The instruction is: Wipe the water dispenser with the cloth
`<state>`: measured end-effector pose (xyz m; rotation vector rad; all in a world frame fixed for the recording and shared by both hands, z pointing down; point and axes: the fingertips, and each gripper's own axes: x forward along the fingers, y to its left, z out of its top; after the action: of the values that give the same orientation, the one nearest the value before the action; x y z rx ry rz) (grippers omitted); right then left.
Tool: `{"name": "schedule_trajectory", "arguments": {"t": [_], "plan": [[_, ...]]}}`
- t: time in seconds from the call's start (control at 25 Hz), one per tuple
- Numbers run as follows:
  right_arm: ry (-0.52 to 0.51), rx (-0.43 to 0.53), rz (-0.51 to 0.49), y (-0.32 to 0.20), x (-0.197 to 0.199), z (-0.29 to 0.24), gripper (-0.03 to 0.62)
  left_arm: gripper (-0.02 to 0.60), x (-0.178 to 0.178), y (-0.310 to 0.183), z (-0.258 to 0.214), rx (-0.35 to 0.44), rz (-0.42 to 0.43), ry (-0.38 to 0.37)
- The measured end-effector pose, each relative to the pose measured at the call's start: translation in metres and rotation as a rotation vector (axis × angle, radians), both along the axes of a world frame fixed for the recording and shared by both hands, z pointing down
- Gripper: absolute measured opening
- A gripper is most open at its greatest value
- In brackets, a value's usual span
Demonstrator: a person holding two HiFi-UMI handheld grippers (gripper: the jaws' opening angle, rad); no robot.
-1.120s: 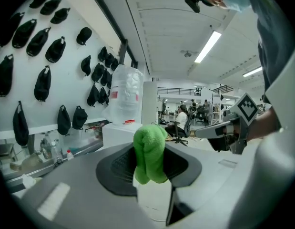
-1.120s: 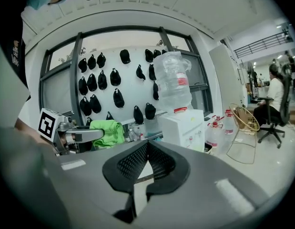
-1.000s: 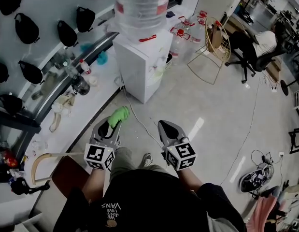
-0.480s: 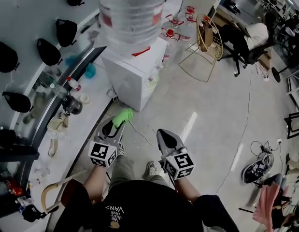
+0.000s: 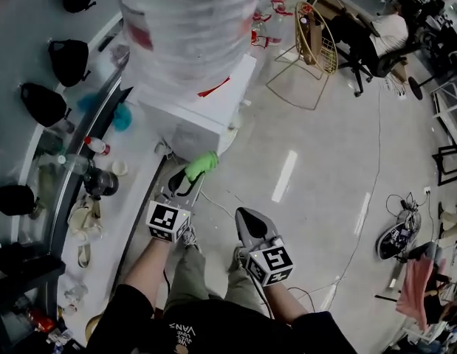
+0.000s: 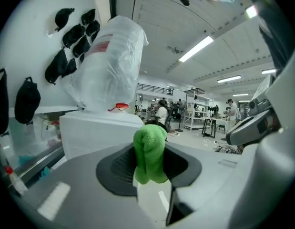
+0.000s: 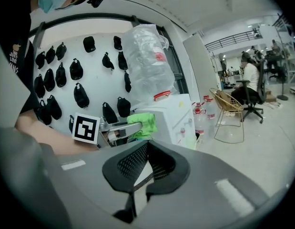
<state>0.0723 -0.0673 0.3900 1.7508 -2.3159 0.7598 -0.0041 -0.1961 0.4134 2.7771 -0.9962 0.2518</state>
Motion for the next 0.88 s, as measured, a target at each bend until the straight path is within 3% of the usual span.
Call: {"name": "schedule_trajectory", "arguments": {"t": [0.2, 0.44, 0.72, 0.88], "plan": [[-0.004, -0.017, 0.037, -0.019, -0.002, 0.017, 0.006, 0.135, 0.026, -0.036, 0.023, -0.01, 0.034, 0.019], [-0.01, -0.03, 0.036, -0.035, -0.007, 0.029, 0.006, 0.135, 0.033, -0.071, 0.032, -0.007, 0.006, 0.032], [-0.012, -0.047, 0.024, -0.039, -0.012, 0.038, 0.006, 0.135, 0.006, -0.096, 0.027, 0.034, -0.025, -0.005], [-0.008, -0.055, 0.029, -0.041, -0.01, 0.04, 0.006, 0.135, -0.033, -0.124, 0.023, 0.044, -0.115, -0.004]]}}
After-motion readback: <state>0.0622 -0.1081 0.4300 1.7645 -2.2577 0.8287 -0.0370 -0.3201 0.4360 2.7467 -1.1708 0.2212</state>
